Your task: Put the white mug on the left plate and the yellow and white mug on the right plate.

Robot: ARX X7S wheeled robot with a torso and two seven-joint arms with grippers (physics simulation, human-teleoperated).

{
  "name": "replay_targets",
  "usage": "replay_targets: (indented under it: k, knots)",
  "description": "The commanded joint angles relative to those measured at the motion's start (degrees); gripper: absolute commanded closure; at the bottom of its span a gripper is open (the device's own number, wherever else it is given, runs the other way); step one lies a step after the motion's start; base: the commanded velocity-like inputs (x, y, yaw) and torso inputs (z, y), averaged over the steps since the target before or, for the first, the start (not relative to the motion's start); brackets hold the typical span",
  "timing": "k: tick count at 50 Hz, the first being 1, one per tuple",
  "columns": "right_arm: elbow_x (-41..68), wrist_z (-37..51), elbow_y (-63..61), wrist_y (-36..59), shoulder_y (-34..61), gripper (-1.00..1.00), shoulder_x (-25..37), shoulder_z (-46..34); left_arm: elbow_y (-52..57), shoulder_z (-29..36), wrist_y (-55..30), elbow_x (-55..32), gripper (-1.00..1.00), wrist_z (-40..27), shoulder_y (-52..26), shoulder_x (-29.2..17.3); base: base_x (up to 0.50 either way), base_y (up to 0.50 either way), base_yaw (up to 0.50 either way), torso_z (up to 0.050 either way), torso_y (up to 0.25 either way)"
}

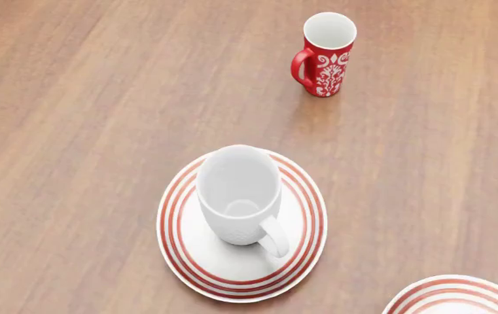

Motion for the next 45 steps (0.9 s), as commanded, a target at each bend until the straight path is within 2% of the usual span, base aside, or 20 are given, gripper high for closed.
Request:
replay_targets:
  k: [1, 15, 22, 33, 45]
  knots:
    - [2.6, -1.2, -0.2, -3.5, -1.5, -1.0, -0.9, 1.7, -0.1, 0.6, -0.1, 0.4, -1.0, 0.0, -0.2, 0.0, 0.0, 0.0, 0.0, 0.0, 0.0]
    - [8.3, -5.2, -2.9, -9.6, -5.1, -1.0, -2.1, 4.4, 0.0, 0.5, -0.3, -0.1, -1.0, -0.3, -0.6, -0.3, 0.0, 0.0, 0.0, 0.0, 0.0]
    - [15.9, -5.3, -7.3, -10.4, -5.6, -1.0, -2.6, 7.7, -0.1, 0.7, -0.5, -0.2, -1.0, -0.4, -1.1, -0.5, 0.0, 0.0, 0.0, 0.0, 0.0]
    - [26.9, -1.8, -16.0, -7.8, -4.2, -1.0, -1.1, 10.3, -0.2, 1.0, -0.6, -0.1, -1.0, -0.6, -1.5, -0.5, 0.0, 0.0, 0.0, 0.0, 0.0]
    - [27.0, 7.2, -19.4, -0.1, 5.6, -1.0, 4.0, 4.3, 0.0, 1.1, -0.6, -0.2, -1.0, -0.7, -1.5, -0.6, 0.0, 0.0, 0.0, 0.0, 0.0]
